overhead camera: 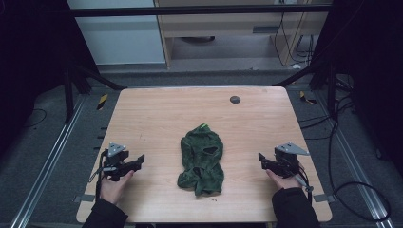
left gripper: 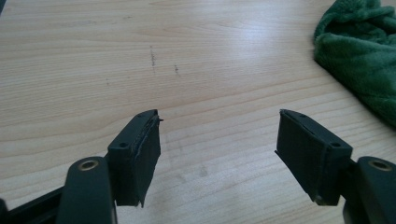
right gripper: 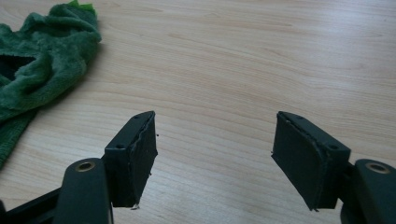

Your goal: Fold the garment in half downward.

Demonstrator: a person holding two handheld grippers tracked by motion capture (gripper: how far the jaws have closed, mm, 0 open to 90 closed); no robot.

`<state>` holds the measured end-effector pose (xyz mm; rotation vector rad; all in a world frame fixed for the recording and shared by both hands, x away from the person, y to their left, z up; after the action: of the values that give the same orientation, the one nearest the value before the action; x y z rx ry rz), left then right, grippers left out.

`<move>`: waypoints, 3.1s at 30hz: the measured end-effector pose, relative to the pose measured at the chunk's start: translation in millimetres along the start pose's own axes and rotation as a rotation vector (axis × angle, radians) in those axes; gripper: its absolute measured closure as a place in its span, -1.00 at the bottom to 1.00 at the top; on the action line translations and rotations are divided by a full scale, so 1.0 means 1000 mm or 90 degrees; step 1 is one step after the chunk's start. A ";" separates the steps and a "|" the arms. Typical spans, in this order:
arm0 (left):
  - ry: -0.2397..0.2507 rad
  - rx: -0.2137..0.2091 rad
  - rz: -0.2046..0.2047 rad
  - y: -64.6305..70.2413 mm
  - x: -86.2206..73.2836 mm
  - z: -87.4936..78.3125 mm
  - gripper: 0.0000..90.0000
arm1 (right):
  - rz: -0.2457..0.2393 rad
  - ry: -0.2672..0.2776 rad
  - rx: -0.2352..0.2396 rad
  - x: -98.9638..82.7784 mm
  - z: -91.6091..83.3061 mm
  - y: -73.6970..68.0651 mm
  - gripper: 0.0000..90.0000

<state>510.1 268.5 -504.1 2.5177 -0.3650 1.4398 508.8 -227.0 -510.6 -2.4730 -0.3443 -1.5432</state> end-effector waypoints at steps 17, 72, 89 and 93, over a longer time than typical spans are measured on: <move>0.016 -0.033 0.011 0.015 0.027 0.001 -0.25 | -0.044 0.008 0.062 0.032 0.002 -0.029 -0.18; -0.025 -0.098 0.091 0.107 0.068 0.105 0.11 | -0.045 -0.035 0.143 0.074 0.102 -0.097 -0.09; -0.093 -0.095 0.078 0.109 0.044 0.134 0.24 | -0.049 -0.093 0.156 0.049 0.129 -0.109 0.04; -0.096 -0.095 0.069 0.111 0.041 0.137 0.29 | -0.050 -0.112 0.163 0.042 0.134 -0.111 0.10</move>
<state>605.9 117.3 -529.8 2.5253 -0.6204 1.2114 607.2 -78.1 -524.6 -2.4201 -0.6334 -1.2229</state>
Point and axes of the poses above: each handheld gripper's, and its own axes: z roughly forward along the jaws, x roughly out of its top, y roughly to its right, the point moved 6 cm from there along z, roughly forward along the jaws, and after that the axes turned 8 degrees about y, right-handed, at the moved point
